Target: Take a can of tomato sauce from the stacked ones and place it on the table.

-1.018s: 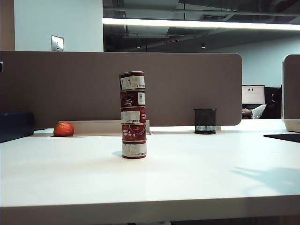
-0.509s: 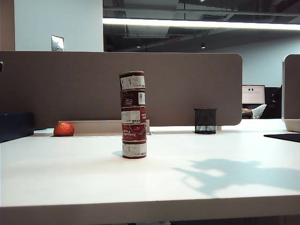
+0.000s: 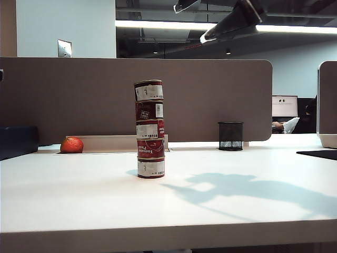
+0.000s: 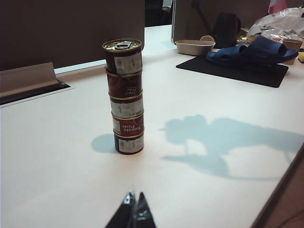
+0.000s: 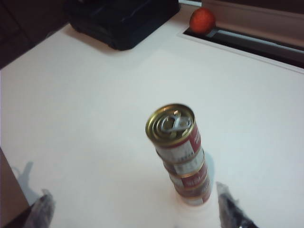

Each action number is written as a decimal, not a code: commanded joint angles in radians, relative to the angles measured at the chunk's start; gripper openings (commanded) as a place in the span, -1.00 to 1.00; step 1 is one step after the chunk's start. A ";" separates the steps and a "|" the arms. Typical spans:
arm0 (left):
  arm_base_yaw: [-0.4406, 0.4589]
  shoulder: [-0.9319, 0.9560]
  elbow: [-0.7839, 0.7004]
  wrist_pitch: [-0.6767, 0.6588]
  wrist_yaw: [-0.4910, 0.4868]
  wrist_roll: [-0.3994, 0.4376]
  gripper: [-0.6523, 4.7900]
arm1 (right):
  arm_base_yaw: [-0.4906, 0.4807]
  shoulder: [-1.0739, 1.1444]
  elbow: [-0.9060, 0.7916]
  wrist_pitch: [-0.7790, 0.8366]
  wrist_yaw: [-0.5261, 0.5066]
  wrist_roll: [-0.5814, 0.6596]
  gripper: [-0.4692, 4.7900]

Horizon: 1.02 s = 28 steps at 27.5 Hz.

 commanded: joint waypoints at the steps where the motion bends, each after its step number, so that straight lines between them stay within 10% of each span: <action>1: 0.001 0.001 0.002 0.002 0.007 -0.003 -0.78 | 0.006 0.041 0.041 0.039 0.000 0.018 1.00; 28: 0.001 0.000 0.003 -0.027 0.005 -0.004 -0.78 | 0.114 0.390 0.275 0.061 0.160 0.005 1.00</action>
